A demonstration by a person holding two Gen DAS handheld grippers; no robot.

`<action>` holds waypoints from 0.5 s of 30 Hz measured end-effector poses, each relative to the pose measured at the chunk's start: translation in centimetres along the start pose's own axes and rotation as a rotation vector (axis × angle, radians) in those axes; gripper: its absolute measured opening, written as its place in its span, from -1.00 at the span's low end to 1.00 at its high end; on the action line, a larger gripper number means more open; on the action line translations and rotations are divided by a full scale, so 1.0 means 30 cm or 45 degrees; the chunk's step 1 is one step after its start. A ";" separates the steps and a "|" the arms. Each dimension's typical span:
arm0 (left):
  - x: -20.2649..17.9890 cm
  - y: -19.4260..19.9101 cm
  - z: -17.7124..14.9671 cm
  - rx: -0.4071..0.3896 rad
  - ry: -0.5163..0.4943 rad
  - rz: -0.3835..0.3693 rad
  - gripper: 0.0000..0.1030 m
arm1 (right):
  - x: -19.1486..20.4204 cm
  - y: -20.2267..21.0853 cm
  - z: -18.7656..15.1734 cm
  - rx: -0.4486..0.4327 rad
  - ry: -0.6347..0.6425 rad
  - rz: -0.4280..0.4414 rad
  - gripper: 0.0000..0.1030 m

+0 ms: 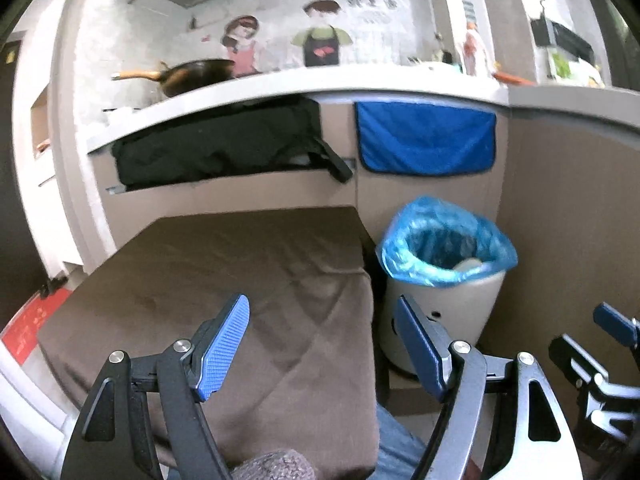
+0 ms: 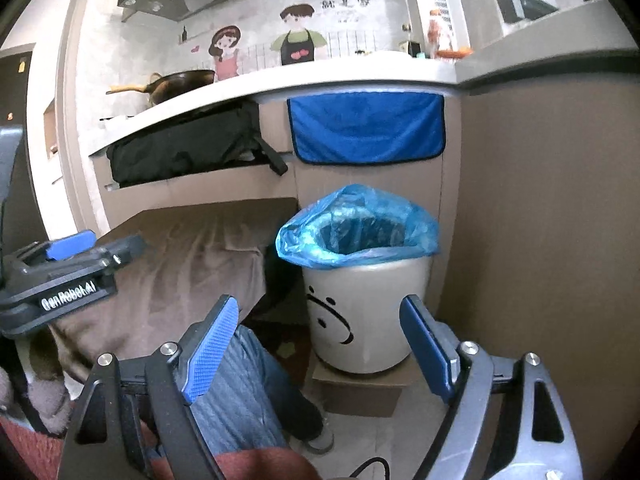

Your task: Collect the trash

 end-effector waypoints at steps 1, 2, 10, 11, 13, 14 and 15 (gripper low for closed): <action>0.006 0.007 0.001 -0.006 0.007 0.004 0.47 | 0.004 0.007 -0.003 -0.003 0.008 0.001 0.56; 0.008 0.012 0.000 -0.008 0.011 0.005 0.47 | 0.009 0.012 -0.009 -0.001 0.015 0.003 0.56; 0.010 0.006 -0.003 0.013 0.016 -0.005 0.47 | 0.045 -0.003 -0.037 0.046 0.049 0.037 0.56; 0.010 0.006 -0.003 0.011 0.016 -0.005 0.47 | 0.048 -0.004 -0.035 0.044 0.052 0.036 0.56; 0.009 0.008 -0.003 0.007 0.014 -0.006 0.47 | 0.051 0.000 -0.031 0.034 0.057 0.036 0.56; 0.009 0.008 -0.002 0.005 0.013 -0.007 0.47 | 0.053 0.001 -0.029 0.031 0.058 0.037 0.56; 0.009 0.008 -0.002 0.004 0.012 -0.008 0.47 | 0.054 0.001 -0.029 0.031 0.059 0.038 0.56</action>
Point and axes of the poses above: each gripper's, at about its wrist camera, not at the fingertips, and y roughly against the way its jaws point, x to its left, z to its top, the point moved 8 cm from there along -y, roughly the way its jaws point, and after that the axes turned 2 degrees about y, right-handed, at the moved point
